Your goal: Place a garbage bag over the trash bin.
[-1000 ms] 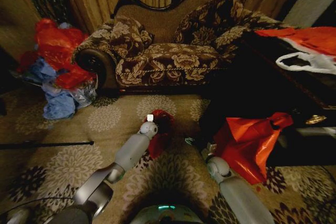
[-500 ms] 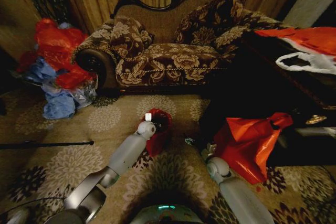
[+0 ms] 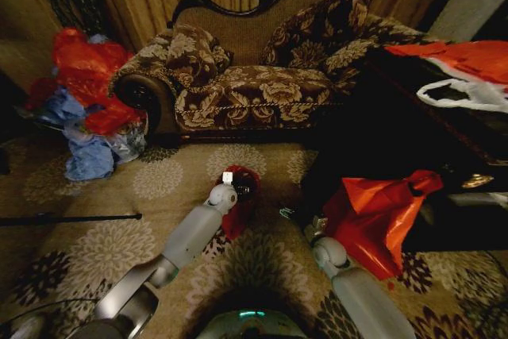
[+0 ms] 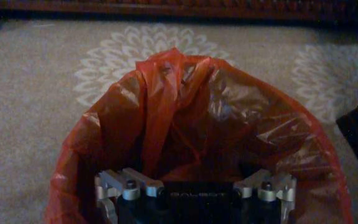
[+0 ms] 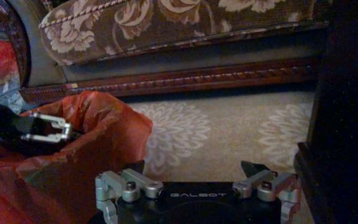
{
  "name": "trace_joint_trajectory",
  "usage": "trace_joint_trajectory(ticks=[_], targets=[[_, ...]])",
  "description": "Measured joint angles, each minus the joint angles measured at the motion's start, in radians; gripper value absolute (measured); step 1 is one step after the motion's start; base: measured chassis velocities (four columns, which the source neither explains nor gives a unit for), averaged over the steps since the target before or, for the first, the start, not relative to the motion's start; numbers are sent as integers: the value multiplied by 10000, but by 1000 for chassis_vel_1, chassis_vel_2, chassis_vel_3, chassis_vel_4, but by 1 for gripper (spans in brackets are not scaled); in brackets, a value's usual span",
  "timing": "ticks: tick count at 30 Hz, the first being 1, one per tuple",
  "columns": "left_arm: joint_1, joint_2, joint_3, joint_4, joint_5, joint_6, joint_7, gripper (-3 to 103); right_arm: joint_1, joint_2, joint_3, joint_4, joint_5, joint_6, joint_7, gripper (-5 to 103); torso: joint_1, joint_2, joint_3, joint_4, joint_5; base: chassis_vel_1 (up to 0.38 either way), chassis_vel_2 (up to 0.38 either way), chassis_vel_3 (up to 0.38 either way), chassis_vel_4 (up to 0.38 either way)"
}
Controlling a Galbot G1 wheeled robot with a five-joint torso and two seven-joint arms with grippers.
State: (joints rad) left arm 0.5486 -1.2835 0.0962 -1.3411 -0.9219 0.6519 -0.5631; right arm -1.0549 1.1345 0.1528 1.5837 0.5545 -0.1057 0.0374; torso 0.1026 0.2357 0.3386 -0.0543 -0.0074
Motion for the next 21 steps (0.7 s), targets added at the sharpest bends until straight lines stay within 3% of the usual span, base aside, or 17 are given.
trace_joint_trajectory(ticks=[6,8,9,10,11,13,14,15,16,17,20,21], targets=[[319,244,-83,-845,-20,-374,361,100,-90,13,23,171,-5,0,74,100,0,0,0,-2,0,0,0,0,0],[631,432,-162,-1379,259,-961,902,100,-152,18,90,365,4,-6,146,100,0,0,0,-1,-1,0,0,0,0],[771,517,-189,-1522,546,-1370,1198,100,-194,17,124,459,7,-13,171,100,0,0,0,-2,-1,0,0,0,0],[1115,688,-254,-1734,1280,-2317,1792,100,-302,13,203,674,15,-27,225,100,0,0,-1,-2,1,0,0,0,0],[1115,688,-254,-1734,1280,-2317,1792,100,-302,13,203,674,15,-27,225,100,0,0,-1,-2,1,0,0,0,0],[1503,851,-343,-1938,2082,-3202,2293,100,-447,9,300,935,20,-50,262,100,0,0,0,0,-3,0,0,0,0],[1503,851,-343,-1938,2082,-3202,2293,100,-447,9,300,935,20,-50,262,100,0,0,0,0,-3,0,0,0,0],[1754,961,-441,-2151,2522,-3690,2472,100,-569,9,386,1128,2,-59,264,100,0,0,0,0,-5,0,0,0,0],[2590,1277,-798,-2993,3544,-4546,2534,100,-1021,32,697,1674,-227,-42,254,100,0,0,0,-1,-4,0,0,0,0],[2590,1277,-798,-2993,3544,-4546,2534,100,-1021,32,697,1674,-227,-42,254,100,0,0,0,-1,-4,0,0,0,0],[3877,1934,-1505,-4339,5711,-4811,2495,100,-1843,126,1261,2498,-591,36,236,100,-1,1,-2,-4,1,0,0,0,0],[3877,1934,-1505,-4339,5711,-4811,2495,100,-1843,126,1261,2498,-591,36,236,100,-1,1,-2,-4,1,0,0,0,0]])
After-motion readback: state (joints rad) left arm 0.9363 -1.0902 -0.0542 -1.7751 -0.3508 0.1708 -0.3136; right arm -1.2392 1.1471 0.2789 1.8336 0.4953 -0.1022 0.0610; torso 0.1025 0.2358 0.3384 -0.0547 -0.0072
